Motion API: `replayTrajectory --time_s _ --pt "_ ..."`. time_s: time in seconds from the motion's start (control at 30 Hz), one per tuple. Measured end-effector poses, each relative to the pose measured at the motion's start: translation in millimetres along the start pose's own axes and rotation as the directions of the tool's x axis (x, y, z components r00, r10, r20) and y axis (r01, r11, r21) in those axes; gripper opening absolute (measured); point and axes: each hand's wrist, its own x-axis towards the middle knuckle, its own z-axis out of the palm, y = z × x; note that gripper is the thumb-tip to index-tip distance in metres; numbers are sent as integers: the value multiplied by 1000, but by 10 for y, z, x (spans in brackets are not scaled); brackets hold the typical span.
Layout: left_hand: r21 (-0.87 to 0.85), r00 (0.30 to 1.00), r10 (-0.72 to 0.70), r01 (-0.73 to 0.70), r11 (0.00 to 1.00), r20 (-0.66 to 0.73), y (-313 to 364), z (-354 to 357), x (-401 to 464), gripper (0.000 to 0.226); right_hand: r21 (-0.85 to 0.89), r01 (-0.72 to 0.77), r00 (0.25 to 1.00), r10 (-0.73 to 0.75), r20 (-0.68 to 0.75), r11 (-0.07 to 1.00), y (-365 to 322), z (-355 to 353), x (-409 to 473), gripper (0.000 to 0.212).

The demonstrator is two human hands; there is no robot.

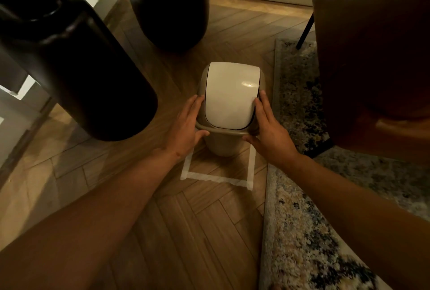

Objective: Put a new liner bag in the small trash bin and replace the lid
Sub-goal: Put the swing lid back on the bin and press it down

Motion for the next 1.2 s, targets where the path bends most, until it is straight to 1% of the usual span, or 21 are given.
replayTrajectory --time_s 0.2,0.5,0.93,1.2 --pt "3 1000 0 0 1000 -9 -40 9 -14 101 -14 8 1000 -9 -19 1000 -27 36 -20 116" --pt "-10 1000 13 -13 1000 11 -100 -26 10 102 -22 4 999 -4 -33 1000 -89 95 -49 109" --pt "-16 1000 25 -25 1000 -5 -169 38 19 103 -33 -21 1000 21 -6 999 -69 64 -54 113" --pt "-11 1000 18 -18 1000 -8 -174 54 26 103 -39 -23 1000 23 -4 999 -82 36 -60 110"
